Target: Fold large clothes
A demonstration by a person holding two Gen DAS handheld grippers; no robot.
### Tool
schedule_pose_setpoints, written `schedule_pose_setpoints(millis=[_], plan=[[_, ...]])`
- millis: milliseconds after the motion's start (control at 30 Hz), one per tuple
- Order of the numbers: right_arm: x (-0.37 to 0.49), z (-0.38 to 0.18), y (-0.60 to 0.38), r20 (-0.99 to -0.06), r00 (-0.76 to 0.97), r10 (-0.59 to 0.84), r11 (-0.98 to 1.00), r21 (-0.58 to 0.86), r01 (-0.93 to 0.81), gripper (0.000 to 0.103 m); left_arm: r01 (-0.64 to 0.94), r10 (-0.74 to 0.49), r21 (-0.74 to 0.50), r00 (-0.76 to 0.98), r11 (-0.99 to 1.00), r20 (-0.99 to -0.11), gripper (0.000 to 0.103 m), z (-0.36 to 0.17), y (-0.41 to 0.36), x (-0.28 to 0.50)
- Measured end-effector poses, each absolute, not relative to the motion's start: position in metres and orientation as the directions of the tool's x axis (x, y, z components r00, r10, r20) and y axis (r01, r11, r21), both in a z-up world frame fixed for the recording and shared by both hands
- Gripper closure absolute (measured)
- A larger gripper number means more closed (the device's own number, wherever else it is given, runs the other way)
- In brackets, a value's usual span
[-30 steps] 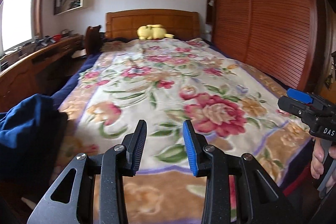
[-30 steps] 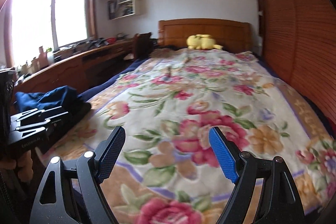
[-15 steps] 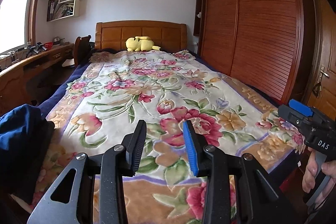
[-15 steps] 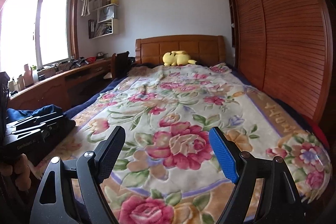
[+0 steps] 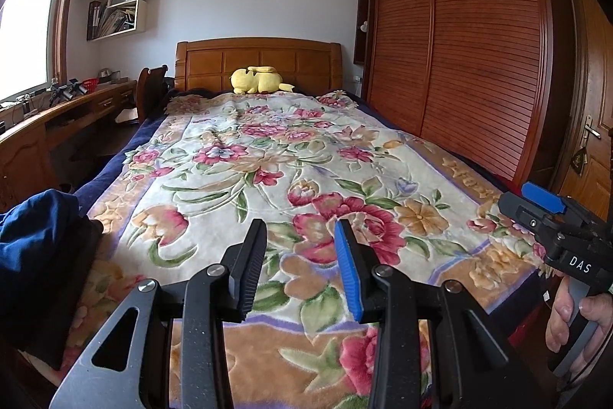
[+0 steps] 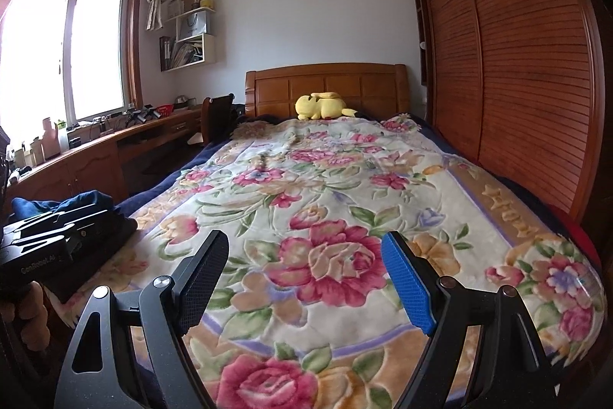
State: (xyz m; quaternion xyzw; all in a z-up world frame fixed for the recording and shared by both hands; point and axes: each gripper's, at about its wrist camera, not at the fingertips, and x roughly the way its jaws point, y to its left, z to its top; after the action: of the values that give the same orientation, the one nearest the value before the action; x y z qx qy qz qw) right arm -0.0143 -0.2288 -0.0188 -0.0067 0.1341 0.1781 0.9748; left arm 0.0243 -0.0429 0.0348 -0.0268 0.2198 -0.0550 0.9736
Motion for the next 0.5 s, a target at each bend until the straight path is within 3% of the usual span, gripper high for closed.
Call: schedule_pose_setpoints(millis=[500], plan=[[-0.0143,-0.0183,-0.2317,-0.264,0.9,0.347,0.936,0.033,-0.351,0.02,0.087,-0.109,-0.07,0.899,0.994,-0.424,0.065,0.0317,-0.044,0.0209]])
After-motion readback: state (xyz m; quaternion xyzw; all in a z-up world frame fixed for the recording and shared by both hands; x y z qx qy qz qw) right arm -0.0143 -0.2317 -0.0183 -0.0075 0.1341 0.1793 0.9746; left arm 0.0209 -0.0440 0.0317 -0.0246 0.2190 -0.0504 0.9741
